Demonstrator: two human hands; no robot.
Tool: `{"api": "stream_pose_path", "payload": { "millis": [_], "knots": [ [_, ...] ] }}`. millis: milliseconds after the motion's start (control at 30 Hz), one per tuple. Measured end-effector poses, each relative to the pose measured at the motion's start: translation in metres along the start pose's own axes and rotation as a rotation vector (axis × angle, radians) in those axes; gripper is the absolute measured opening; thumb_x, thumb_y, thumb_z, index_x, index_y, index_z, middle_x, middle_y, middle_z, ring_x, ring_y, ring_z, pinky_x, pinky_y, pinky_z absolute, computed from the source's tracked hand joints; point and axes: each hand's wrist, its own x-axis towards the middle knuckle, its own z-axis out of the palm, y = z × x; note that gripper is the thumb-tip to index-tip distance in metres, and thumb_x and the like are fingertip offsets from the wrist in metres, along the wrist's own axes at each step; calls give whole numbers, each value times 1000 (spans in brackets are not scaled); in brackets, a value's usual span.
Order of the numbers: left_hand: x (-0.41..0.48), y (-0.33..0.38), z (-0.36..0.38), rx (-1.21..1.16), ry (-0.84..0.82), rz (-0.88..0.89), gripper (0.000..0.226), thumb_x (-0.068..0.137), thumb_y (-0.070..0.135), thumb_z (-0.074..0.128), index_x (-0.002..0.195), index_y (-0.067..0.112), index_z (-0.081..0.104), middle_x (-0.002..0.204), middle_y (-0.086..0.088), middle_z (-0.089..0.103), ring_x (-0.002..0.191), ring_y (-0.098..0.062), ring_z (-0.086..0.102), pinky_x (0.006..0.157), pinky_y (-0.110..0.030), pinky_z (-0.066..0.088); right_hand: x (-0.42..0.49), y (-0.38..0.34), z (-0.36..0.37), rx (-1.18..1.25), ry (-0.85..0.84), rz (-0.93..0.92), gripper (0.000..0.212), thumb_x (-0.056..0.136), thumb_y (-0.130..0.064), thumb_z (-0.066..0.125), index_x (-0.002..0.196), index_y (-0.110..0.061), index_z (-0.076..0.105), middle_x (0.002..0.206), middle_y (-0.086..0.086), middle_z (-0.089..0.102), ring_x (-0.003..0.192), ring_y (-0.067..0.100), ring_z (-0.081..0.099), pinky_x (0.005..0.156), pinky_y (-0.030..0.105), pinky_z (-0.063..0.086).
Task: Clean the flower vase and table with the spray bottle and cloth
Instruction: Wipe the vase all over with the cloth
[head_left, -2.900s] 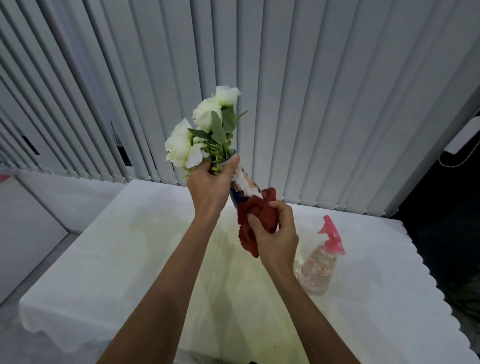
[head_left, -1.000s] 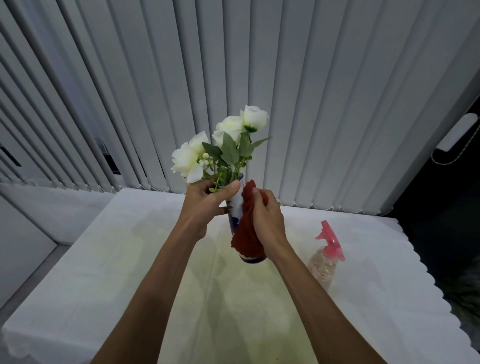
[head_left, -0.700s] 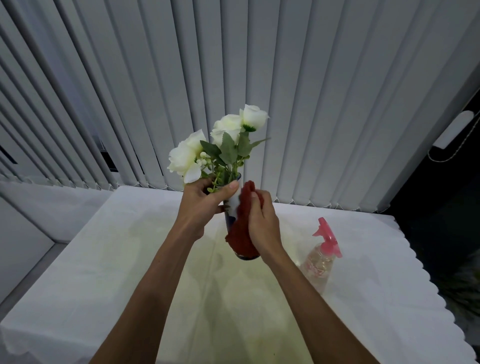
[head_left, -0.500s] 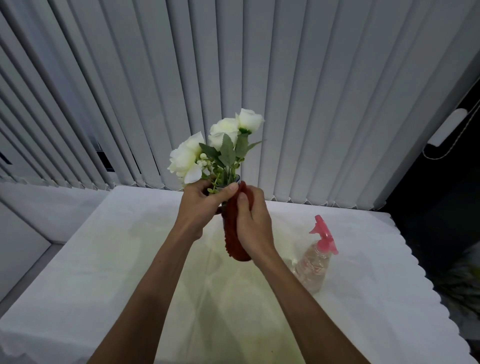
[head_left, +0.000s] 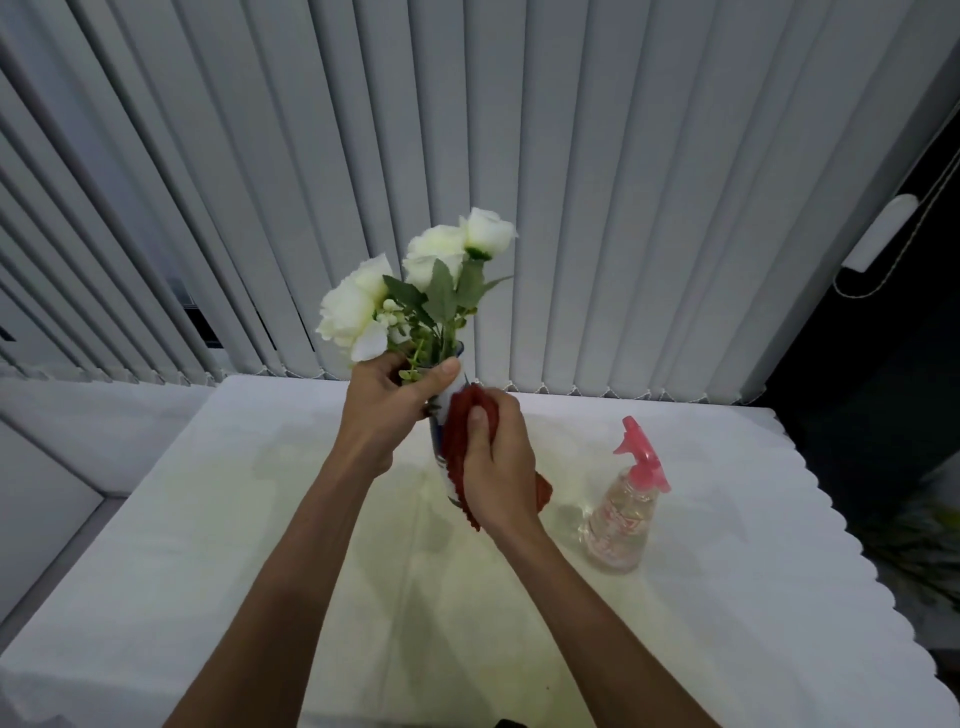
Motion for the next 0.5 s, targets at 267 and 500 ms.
{"api": "stream_pose_path", "payload": {
  "millis": [267, 500],
  "knots": [
    [4, 9, -21, -99, -86, 18, 44, 82, 23, 72, 122, 5, 66, 111, -7, 75, 99, -22, 73, 88, -48, 60, 3, 34, -29, 913, -215, 872, 56, 104, -40, 45, 134, 3, 62, 123, 29, 70, 108, 45, 67, 107, 52, 51],
    [8, 4, -28, -113, -138, 29, 33, 100, 13, 56, 132, 6, 60, 128, -7, 70, 122, -24, 65, 106, -40, 51, 10, 32, -24, 887, -72, 841, 46, 104, -41, 57, 121, -1, 72, 132, 24, 70, 131, 41, 62, 115, 48, 47]
  ]
}}
